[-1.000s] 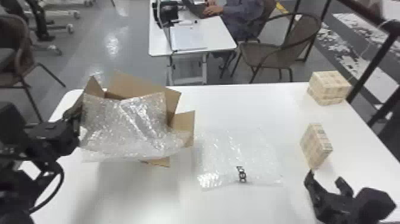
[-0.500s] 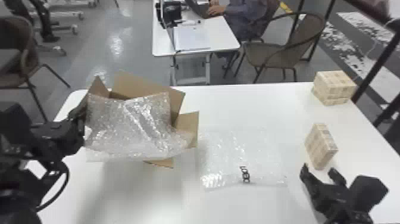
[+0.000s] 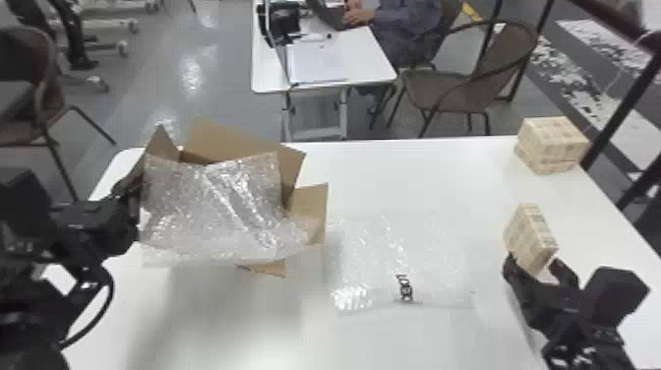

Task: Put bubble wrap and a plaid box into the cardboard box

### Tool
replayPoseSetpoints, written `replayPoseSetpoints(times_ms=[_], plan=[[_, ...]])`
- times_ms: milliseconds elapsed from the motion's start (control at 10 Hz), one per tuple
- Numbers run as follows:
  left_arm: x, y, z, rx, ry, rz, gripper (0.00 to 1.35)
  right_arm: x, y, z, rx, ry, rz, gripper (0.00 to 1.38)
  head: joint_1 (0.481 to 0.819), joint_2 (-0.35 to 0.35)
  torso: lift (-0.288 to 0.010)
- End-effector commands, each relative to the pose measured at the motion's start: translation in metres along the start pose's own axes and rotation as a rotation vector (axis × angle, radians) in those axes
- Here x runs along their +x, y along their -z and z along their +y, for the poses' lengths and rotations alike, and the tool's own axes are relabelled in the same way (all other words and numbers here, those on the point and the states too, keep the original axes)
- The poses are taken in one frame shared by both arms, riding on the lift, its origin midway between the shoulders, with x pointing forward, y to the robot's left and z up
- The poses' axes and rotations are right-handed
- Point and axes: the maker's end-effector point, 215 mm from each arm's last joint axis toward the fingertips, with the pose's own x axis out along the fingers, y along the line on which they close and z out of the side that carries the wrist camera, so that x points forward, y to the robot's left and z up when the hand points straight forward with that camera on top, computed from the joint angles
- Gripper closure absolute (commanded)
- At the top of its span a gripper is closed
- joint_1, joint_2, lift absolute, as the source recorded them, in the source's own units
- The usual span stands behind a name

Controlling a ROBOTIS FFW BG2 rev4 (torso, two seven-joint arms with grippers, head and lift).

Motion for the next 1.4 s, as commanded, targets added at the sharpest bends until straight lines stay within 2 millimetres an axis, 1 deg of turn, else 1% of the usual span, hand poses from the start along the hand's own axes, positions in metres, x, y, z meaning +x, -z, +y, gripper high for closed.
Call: replayPoseSetpoints(times_ms=[0,100,400,500,600,700,800,900,1000,1300], plan=[[0.000,0.001,0.000,0.000,-0.001,0.002,1.23,0.005,-0.007,-0.010,-0.014,0.017,-0.005,0.49,0.695,0.013,-0.108],[0.000,0.000,0.000,0.000,0.000,0.001,1.23,0.009,-0.012,-0.012,-0.021,0.024,-0.013,0.49,0.695,0.005,-0.108],[0.000,0.001,0.000,0.000,0.000,0.002,1.23,0.020,-0.016,-0.020,-0.024,0.041,-0.016,0.48,0.695,-0.008,-0.108],[0.000,0.002,0.000,-0.002,0.002,0.002,1.23,0.024,-0.015,-0.021,-0.024,0.041,-0.013,0.48,0.695,-0.010,-0.108],[-0.001,0.002,0.000,-0.003,0.001,0.002,1.23,0.027,-0.008,-0.021,-0.021,0.034,0.000,0.48,0.695,-0.013,-0.108],[-0.002,0.002,0.000,-0.005,0.001,0.001,1.23,0.032,-0.007,-0.017,-0.022,0.015,0.003,0.49,0.695,-0.014,-0.108],[-0.002,0.003,0.001,-0.006,0.000,0.001,1.23,0.035,-0.006,-0.014,-0.027,0.002,0.007,0.61,0.695,-0.010,-0.108],[-0.001,0.002,-0.001,-0.006,0.002,-0.001,1.23,0.037,-0.006,-0.010,-0.024,-0.014,0.006,0.81,0.695,-0.007,-0.108],[-0.001,0.001,0.000,-0.005,0.001,-0.003,1.23,0.036,-0.011,-0.008,-0.020,-0.020,-0.008,0.90,0.695,-0.005,-0.108],[-0.001,0.002,0.000,-0.004,0.001,-0.002,1.23,0.028,-0.022,-0.001,0.004,-0.025,-0.039,0.90,0.695,0.002,-0.108]])
